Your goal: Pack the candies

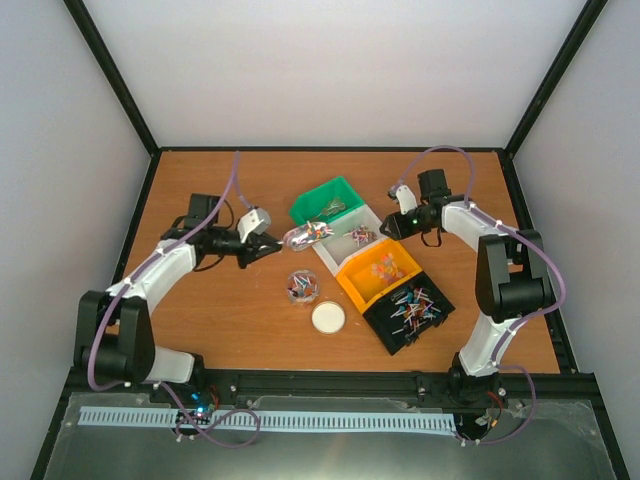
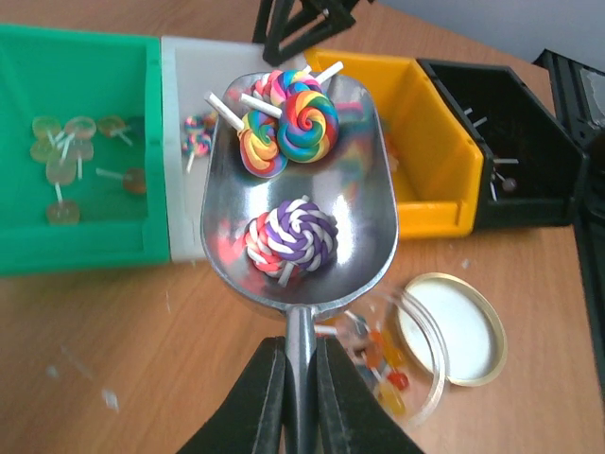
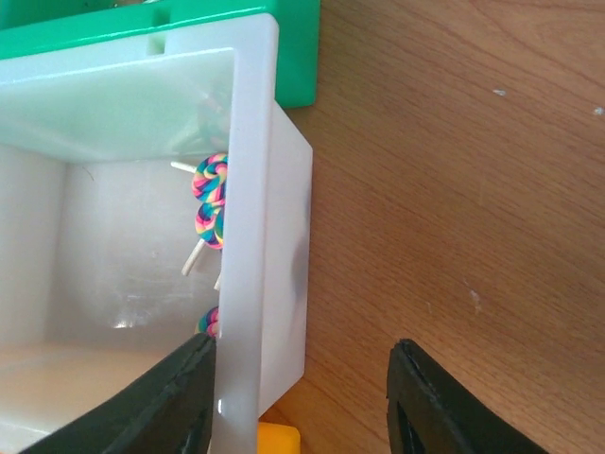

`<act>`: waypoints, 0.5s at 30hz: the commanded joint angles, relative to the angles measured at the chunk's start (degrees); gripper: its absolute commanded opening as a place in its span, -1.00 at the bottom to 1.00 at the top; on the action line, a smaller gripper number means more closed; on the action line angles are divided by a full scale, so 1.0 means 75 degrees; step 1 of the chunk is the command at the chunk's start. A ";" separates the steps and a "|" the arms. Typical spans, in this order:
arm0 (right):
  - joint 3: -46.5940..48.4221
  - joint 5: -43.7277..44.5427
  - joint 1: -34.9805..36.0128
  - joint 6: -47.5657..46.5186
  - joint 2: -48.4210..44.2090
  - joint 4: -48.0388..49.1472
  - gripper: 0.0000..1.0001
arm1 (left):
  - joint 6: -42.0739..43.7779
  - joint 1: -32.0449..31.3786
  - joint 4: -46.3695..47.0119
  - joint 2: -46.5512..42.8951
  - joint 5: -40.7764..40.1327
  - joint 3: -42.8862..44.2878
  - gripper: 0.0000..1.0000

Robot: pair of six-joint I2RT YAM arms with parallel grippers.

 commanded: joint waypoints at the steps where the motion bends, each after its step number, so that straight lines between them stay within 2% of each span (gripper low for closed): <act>1: 0.0147 0.0189 -0.0137 -0.0202 0.0113 -0.0688 0.02 | 0.2036 0.0576 -0.2648 -0.0614 0.0588 0.0312 -0.98; 5: 0.0216 0.0094 -0.0221 -0.0248 0.0030 -0.0781 0.19 | 0.3186 0.0990 -0.3907 -0.1305 0.0278 0.0137 -0.98; 9: 0.0225 0.0024 -0.0270 -0.0280 -0.0071 -0.0840 0.56 | 0.3983 0.1125 -0.4741 -0.1798 -0.0086 -0.0095 -0.99; 11: 0.0201 0.0006 -0.0286 -0.0273 -0.0140 -0.0821 0.76 | 0.4087 0.1139 -0.4955 -0.1891 -0.0209 -0.0159 -0.99; 15: 0.0188 -0.0046 -0.0299 -0.0264 -0.0260 -0.0819 0.96 | 0.3925 0.1138 -0.5085 -0.1905 -0.0383 -0.0227 -0.98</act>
